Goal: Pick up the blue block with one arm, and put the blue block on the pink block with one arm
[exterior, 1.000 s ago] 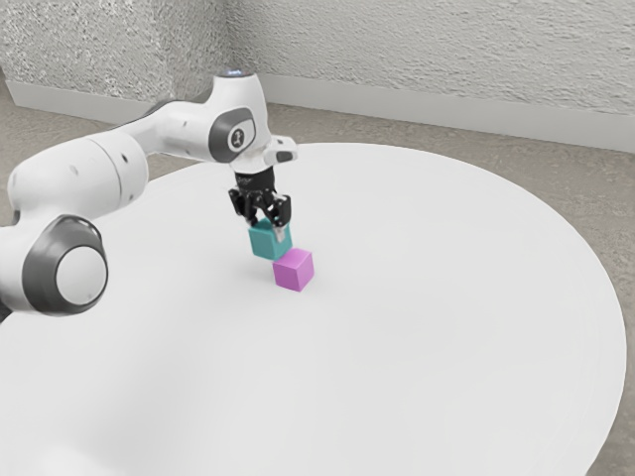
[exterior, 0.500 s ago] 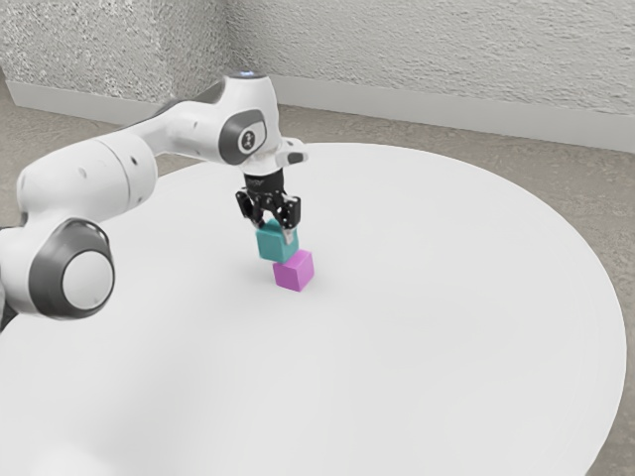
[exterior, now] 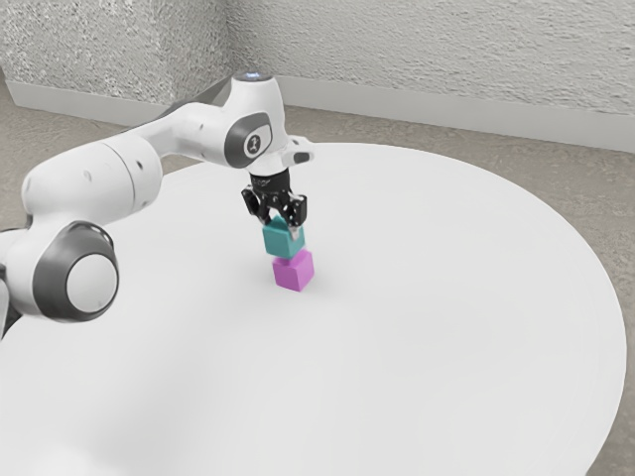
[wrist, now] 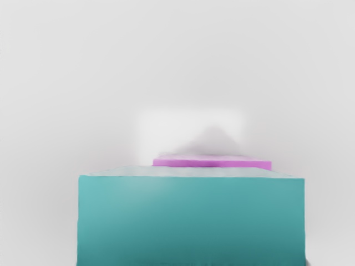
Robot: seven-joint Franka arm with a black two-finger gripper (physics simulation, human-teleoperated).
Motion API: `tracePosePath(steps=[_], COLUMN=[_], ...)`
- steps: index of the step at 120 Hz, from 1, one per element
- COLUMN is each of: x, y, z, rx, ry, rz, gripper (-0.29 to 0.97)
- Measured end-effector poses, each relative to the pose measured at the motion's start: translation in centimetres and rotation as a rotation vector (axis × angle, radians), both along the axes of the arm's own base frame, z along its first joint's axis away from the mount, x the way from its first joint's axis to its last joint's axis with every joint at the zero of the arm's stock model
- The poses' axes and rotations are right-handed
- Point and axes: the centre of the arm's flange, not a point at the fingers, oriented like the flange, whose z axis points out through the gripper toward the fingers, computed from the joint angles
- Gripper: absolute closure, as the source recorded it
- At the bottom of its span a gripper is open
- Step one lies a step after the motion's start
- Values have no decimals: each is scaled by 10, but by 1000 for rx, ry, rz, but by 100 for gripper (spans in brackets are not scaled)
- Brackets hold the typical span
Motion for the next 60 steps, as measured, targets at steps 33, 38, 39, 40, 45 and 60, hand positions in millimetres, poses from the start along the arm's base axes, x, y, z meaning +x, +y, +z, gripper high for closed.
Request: tracePosePath(steps=[33, 38, 39, 40, 45, 60], x=[2, 2, 2, 2, 2, 2], y=[-12, -12, -12, -12, -12, -13], z=[2, 2, 2, 2, 3, 4], rx=[4, 5, 5, 5, 6, 5], ry=[-20, -21, -21, -21, -22, -21], rz=[-20, -21, -21, -21, -21, -23], gripper=[46, 46, 46, 46, 46, 45])
